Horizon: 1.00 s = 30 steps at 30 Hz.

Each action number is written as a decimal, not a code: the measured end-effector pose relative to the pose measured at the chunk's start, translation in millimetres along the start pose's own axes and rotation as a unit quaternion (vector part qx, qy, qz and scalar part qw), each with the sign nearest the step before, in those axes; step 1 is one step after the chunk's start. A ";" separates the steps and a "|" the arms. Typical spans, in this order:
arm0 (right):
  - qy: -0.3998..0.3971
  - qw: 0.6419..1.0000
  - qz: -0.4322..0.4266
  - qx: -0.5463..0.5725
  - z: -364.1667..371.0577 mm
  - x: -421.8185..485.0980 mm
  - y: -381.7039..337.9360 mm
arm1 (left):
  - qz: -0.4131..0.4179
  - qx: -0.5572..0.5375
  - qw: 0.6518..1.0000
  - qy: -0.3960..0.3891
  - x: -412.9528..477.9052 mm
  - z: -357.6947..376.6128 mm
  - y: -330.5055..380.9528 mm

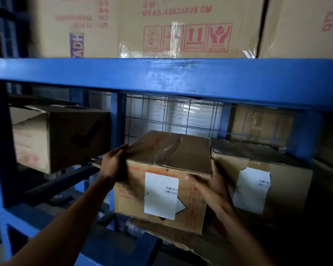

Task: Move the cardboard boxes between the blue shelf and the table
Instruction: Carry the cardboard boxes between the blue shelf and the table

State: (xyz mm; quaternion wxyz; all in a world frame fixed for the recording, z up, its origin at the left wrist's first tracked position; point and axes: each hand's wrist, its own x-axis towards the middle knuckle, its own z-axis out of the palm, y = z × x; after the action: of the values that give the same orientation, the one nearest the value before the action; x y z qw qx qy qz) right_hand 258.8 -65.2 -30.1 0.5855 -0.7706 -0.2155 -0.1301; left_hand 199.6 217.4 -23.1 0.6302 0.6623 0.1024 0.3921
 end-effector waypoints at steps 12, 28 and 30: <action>0.136 0.897 -0.076 -0.413 34.6 9.0 31.2 | 0.272 0.231 0.932 -0.066 21.2 31.1 -68.9; 0.024 0.745 -0.166 -0.645 52.8 51.6 96.8 | 0.328 0.543 0.748 -0.193 66.3 35.6 -137.1; 0.042 0.741 -0.173 -0.648 58.2 58.1 108.1 | 0.327 0.545 0.748 -0.191 70.3 38.1 -143.4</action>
State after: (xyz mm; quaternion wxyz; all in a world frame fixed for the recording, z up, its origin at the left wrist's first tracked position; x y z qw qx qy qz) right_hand 358.8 -22.9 -111.6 -0.0788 -0.9074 -0.1842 -0.3694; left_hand 323.0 259.4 -123.0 0.0014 0.9474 -0.0468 0.3167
